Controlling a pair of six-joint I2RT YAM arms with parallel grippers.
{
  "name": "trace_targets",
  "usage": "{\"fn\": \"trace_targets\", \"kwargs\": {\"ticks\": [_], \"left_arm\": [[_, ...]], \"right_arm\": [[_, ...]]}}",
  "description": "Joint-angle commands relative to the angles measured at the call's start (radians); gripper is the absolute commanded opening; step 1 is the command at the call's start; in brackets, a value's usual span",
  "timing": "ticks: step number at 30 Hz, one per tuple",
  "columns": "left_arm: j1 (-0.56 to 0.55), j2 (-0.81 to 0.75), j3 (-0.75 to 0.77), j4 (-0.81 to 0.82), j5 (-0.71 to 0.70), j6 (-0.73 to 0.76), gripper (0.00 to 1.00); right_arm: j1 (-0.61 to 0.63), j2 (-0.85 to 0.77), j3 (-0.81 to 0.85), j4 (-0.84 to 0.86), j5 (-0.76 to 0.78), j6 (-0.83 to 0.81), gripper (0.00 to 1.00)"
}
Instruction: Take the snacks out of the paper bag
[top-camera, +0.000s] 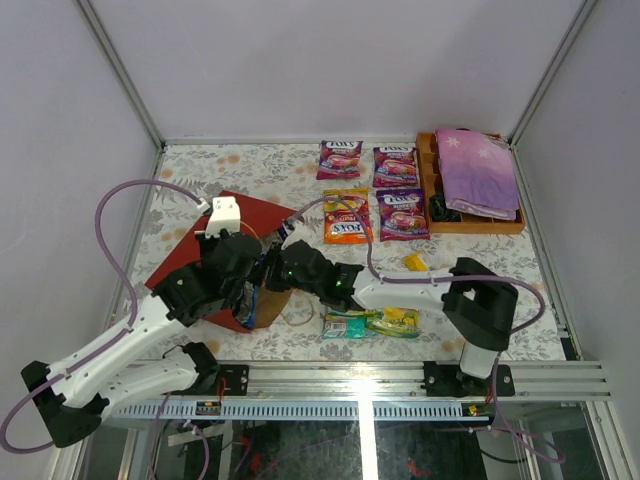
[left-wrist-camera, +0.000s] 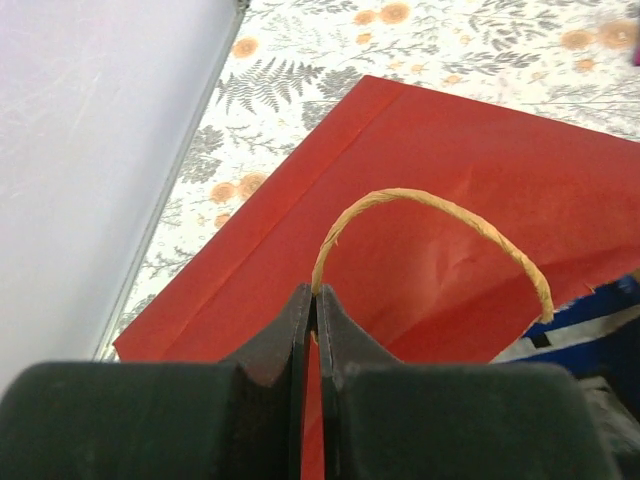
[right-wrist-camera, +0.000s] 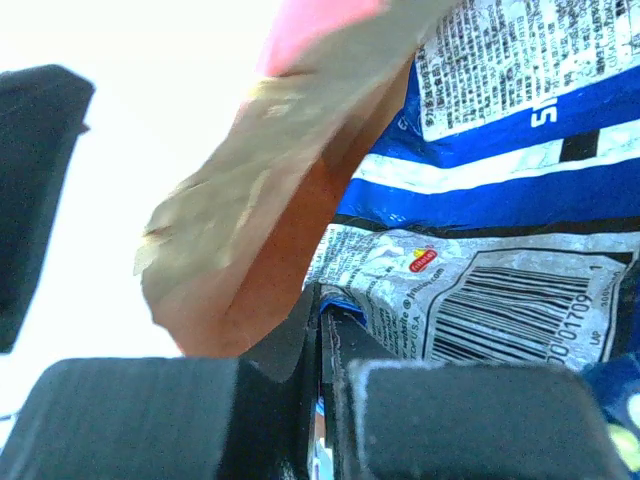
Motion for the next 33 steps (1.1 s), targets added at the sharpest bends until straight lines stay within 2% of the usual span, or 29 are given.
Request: {"fn": "trace_targets", "kwargs": {"ticks": [1, 5, 11, 16, 20, 24, 26, 30, 33], "left_arm": [[0.015, 0.021, 0.016, -0.013, -0.138, -0.060, 0.00], [0.016, -0.028, 0.010, 0.010, -0.156, -0.057, 0.00], [0.017, -0.124, -0.058, 0.173, -0.148, 0.134, 0.00], [0.015, -0.135, -0.071, 0.201, -0.129, 0.221, 0.00], [0.015, -0.170, -0.090, 0.232, -0.060, 0.335, 0.00], [0.015, -0.286, -0.134, 0.243, 0.154, 0.522, 0.00], [0.015, -0.330, -0.168, 0.238, 0.216, 0.603, 0.00], [0.015, -0.378, -0.194, 0.197, 0.295, 0.670, 0.00], [0.014, -0.406, -0.204, 0.217, 0.348, 0.718, 0.00]], "right_arm": [[0.009, -0.167, 0.056, -0.083, -0.108, -0.180, 0.00], [0.008, -0.316, 0.118, -0.184, -0.083, -0.350, 0.00], [-0.016, -0.457, 0.243, -0.328, -0.100, -0.539, 0.00], [-0.181, -0.478, 0.313, -0.364, -0.199, -0.567, 0.00], [-0.313, -0.341, 0.501, -0.433, -0.307, -0.606, 0.00], [-0.421, -0.163, 0.660, -0.455, -0.395, -0.626, 0.00], [-0.480, -0.055, 0.746, -0.460, -0.436, -0.620, 0.00], [-0.564, 0.245, 0.994, -0.522, -0.591, -0.553, 0.00], [-0.577, 0.473, 1.254, -0.609, -0.645, -0.530, 0.00]]}}
